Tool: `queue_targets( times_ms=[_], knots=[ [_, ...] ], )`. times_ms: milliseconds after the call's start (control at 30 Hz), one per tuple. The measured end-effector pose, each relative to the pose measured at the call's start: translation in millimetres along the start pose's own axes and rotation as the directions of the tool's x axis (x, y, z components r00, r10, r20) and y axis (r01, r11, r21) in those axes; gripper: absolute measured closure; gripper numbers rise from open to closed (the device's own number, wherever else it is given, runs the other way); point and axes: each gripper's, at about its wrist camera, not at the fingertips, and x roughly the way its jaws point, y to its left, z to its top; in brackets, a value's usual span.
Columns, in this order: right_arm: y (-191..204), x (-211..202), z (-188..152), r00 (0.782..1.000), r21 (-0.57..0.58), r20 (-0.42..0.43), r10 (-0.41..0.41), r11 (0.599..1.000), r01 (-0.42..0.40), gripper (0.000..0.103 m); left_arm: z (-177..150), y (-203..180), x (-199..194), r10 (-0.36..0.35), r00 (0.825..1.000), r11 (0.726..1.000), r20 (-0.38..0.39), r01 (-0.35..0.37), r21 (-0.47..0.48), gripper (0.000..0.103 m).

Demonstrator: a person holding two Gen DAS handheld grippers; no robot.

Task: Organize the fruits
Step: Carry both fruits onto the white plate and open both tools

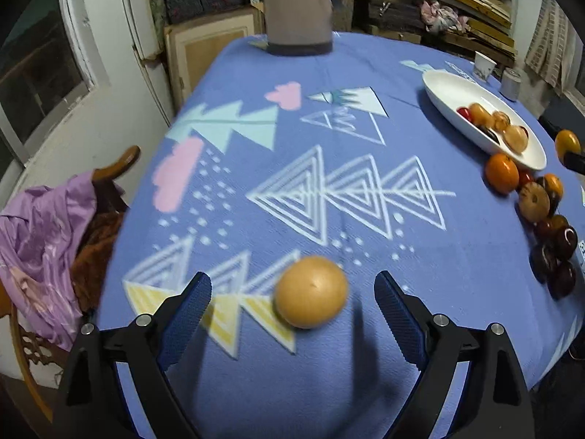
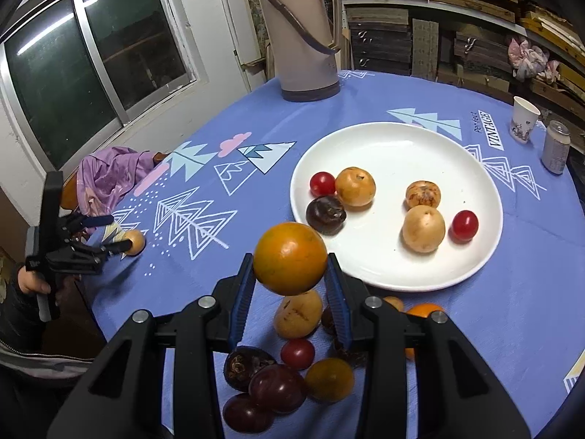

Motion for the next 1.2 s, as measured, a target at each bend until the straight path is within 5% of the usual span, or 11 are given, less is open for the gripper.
queue_targets(
  times_ms=[100,200,267,367,700,1200],
  knots=[
    [1.9,-4.3,-1.0,1.000,-0.003,0.005,-0.002,1.000,0.002,0.065,-3.5,3.8,16.9,-0.029,0.998,0.999,-0.047,0.027,-0.034,0.041],
    [1.6,-6.7,-2.8,1.000,-0.001,0.006,-0.005,1.000,0.005,0.065,-3.5,4.1,17.5,-0.026,0.999,0.999,-0.033,0.025,-0.042,0.045],
    [1.1,-6.4,-3.8,1.000,0.001,0.004,-0.006,1.000,0.006,0.065,-3.6,3.2,16.3,-0.036,0.999,0.998,-0.024,0.035,-0.046,0.059],
    [-0.3,-5.4,-6.7,1.000,0.005,-0.003,-0.008,1.000,0.008,0.065,-2.5,-3.9,15.7,-0.012,1.000,0.999,-0.025,0.011,-0.039,0.059],
    [-14.1,-12.8,-17.5,1.000,0.030,0.000,-0.029,0.999,0.029,0.065,32.7,-63.4,-5.1,-0.088,0.995,0.995,0.039,0.086,0.047,0.059],
    [-42.7,-20.6,-11.6,0.996,0.057,0.041,-0.081,0.995,0.079,0.065,118.7,-196.1,-11.9,-0.252,0.959,0.955,0.132,0.224,0.194,0.059]
  ],
)
